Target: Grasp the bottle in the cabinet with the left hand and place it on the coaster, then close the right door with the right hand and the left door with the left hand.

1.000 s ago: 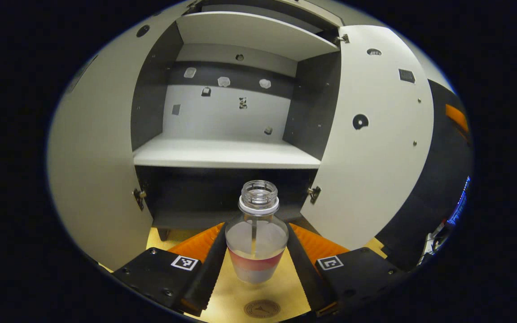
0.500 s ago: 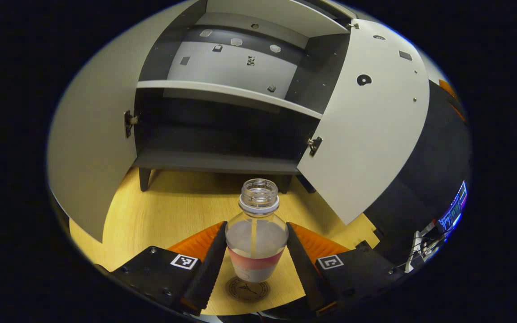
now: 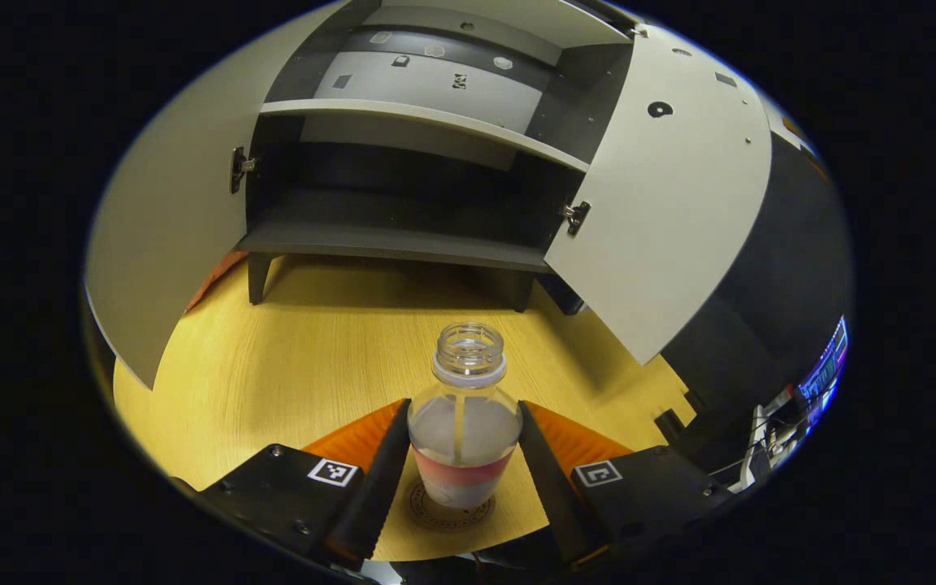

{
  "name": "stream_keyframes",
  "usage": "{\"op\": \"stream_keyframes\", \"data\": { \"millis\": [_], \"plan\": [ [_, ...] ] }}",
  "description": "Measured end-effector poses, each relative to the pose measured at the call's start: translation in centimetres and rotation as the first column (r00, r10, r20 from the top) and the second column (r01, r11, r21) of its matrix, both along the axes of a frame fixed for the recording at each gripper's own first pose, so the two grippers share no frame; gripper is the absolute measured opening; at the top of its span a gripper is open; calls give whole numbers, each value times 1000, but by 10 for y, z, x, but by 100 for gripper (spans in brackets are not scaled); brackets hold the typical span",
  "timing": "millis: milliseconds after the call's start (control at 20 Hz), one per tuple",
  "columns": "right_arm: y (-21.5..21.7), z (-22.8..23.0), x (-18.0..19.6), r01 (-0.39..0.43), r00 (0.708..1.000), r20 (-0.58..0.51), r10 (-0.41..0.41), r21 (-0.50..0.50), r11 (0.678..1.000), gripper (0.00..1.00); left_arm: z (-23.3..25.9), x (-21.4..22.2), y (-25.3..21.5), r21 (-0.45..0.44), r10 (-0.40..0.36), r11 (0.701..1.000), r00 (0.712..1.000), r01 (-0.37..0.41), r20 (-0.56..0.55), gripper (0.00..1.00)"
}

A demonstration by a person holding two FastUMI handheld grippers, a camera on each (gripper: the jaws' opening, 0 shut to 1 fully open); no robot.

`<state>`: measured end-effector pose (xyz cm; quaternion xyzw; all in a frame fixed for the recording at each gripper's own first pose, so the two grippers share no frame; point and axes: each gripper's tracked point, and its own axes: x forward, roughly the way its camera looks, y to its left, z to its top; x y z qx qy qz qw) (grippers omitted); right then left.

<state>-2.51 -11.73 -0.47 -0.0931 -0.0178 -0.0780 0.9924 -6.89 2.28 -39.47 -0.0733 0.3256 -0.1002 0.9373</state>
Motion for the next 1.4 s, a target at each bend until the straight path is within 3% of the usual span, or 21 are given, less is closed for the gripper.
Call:
{"op": "stream_keyframes", "data": {
  "millis": [950,1250,1400],
  "plan": [
    [10,-12,14,-43,999,-21,43,-15,999,98,-23,-31,-7,106,-80,991,996,84,-46,83],
    [17,-16,19,-67,998,-24,66,-27,997,94,-24,-37,-7,117,-59,991,995,68,-77,83],
    [18,-18,20,-74,997,-25,73,-32,997,98,-17,-38,-9,137,-67,988,995,76,-69,83]
  ]
}}
